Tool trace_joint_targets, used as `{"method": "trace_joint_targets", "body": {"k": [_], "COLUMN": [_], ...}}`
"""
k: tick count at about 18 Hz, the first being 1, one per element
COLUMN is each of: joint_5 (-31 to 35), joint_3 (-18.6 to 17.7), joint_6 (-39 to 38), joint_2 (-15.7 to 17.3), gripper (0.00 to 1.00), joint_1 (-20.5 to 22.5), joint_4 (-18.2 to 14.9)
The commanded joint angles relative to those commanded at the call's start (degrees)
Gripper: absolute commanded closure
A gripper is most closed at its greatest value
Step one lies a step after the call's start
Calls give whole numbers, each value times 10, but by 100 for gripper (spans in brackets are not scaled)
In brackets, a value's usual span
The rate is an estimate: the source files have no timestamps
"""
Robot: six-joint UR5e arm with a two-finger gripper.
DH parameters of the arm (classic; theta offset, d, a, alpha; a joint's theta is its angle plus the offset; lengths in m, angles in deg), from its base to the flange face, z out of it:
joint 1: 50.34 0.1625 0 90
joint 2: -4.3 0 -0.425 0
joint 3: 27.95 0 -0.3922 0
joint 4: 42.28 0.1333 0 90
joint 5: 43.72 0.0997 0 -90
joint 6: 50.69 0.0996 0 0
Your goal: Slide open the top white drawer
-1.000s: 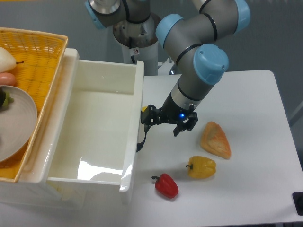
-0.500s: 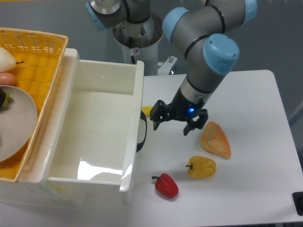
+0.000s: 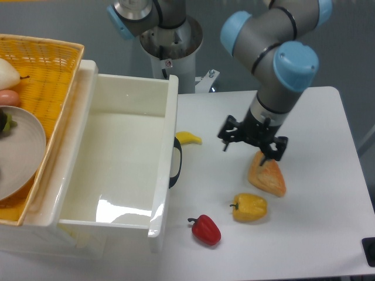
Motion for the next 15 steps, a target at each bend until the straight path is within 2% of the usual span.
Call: {"method": "trace_joint_targets", "body": {"k": [3, 8, 11, 15], "joint_5": [10, 11, 60, 81], "joint_3": [5, 9, 11, 11], "joint_6": [13, 127, 171, 188], "joint_2": [-14, -46, -75, -84], "gripper": [0, 0, 0, 0], "joint_1": [8, 24, 36, 36], "joint_4": [11, 26, 59, 62]}}
